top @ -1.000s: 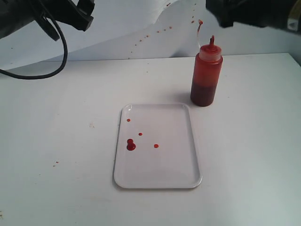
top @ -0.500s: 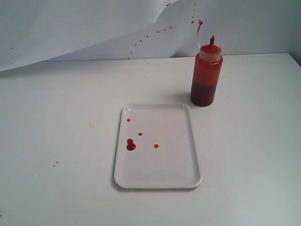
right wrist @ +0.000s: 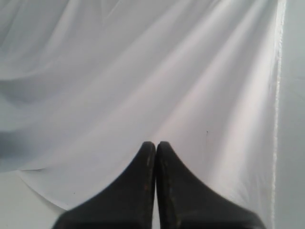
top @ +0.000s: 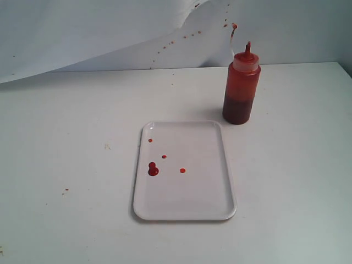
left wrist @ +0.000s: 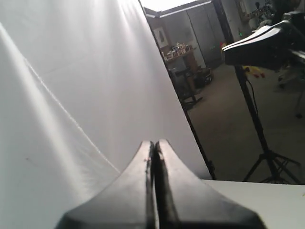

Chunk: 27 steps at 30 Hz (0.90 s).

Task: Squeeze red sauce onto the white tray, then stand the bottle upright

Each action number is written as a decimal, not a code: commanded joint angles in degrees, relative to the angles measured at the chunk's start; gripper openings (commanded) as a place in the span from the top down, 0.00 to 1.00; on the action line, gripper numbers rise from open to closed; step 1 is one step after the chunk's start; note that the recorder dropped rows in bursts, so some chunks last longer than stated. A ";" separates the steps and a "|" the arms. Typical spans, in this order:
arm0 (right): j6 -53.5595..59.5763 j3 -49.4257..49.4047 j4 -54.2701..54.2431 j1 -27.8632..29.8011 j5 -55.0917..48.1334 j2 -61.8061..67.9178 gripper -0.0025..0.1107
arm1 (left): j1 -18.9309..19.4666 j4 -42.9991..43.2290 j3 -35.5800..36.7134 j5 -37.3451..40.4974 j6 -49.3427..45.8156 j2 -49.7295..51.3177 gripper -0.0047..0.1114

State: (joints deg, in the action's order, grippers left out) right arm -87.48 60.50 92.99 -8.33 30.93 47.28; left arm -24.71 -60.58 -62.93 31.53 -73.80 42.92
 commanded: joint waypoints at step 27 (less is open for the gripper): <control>-0.41 0.21 -0.40 0.04 -0.14 -0.33 0.98 | 0.09 7.99 -0.49 8.25 20.95 -27.49 0.96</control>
State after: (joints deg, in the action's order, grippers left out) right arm -87.93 60.50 92.99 -8.33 30.93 47.01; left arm -24.71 -55.47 -63.06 37.80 -61.49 18.59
